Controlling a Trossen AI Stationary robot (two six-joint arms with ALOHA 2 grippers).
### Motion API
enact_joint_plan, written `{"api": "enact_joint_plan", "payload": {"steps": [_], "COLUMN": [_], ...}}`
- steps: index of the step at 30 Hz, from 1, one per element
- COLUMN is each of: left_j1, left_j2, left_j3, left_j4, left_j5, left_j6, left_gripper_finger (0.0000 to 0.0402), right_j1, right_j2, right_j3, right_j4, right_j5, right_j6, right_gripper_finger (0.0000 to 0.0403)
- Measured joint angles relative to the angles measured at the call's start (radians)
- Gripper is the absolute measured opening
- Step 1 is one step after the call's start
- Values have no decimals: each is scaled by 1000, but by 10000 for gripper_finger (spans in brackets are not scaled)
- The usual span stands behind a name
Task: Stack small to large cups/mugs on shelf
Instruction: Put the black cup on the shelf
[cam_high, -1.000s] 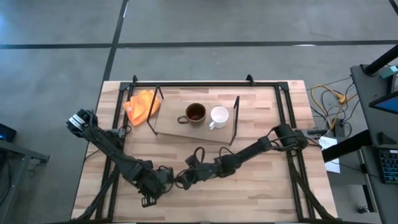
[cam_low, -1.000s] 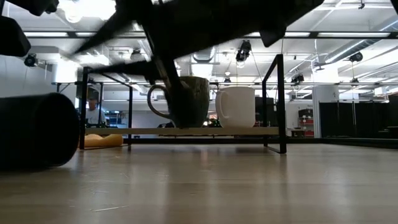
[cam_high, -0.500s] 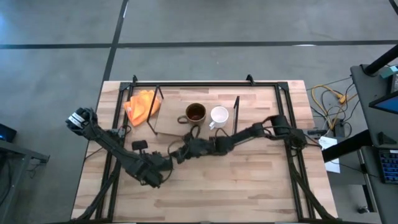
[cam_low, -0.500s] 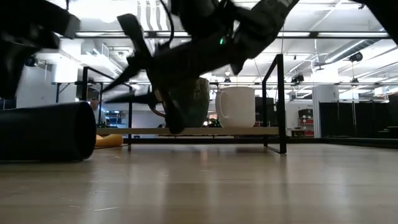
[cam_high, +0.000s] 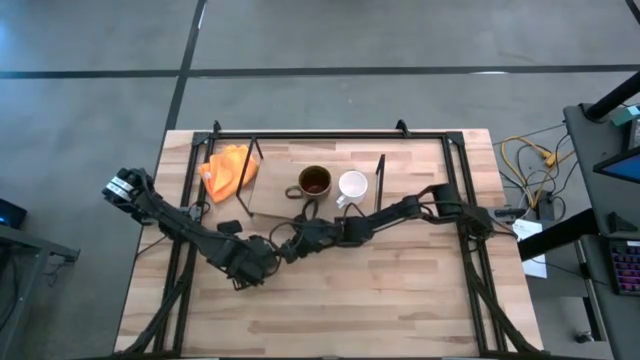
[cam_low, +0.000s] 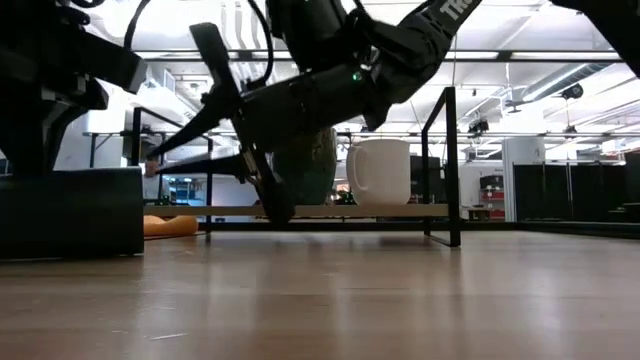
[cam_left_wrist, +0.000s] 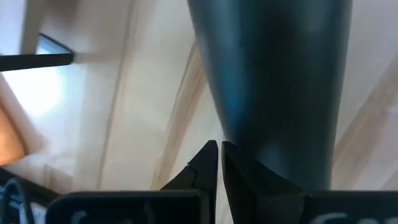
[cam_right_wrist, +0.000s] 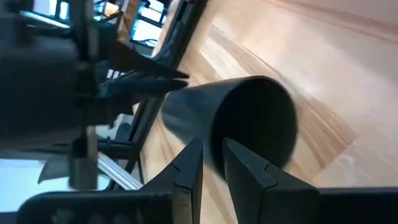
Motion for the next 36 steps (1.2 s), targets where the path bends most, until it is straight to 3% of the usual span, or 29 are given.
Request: {"api": "enact_joint_plan", "payload": {"steps": [9, 19, 22, 27, 31, 36], "left_j1": [2, 2, 2, 2, 1, 1], "left_j2": [0, 0, -3, -35, -99, -228], "left_j3": [4, 3, 3, 22, 65, 100], "left_j4": [23, 20, 6, -123, -265, -307], "left_j5": [4, 4, 11, 36, 40, -8], "left_j6": [0, 0, 0, 0, -9, -109], "left_gripper_finger": [8, 8, 8, 8, 8, 8], "right_j1": [0, 19, 24, 34, 45, 52], "right_j2": [58, 187, 215, 223, 205, 196], "right_j3": [75, 277, 358, 475, 607, 797], "right_j4": [-9, -48, -128, -283, -529, -825], "right_j5": [-45, -112, -128, -137, -124, -95], "right_j6": [-23, -60, -134, -202, -317, -449], "right_gripper_finger": [59, 50, 18, 10, 8, 8]}}
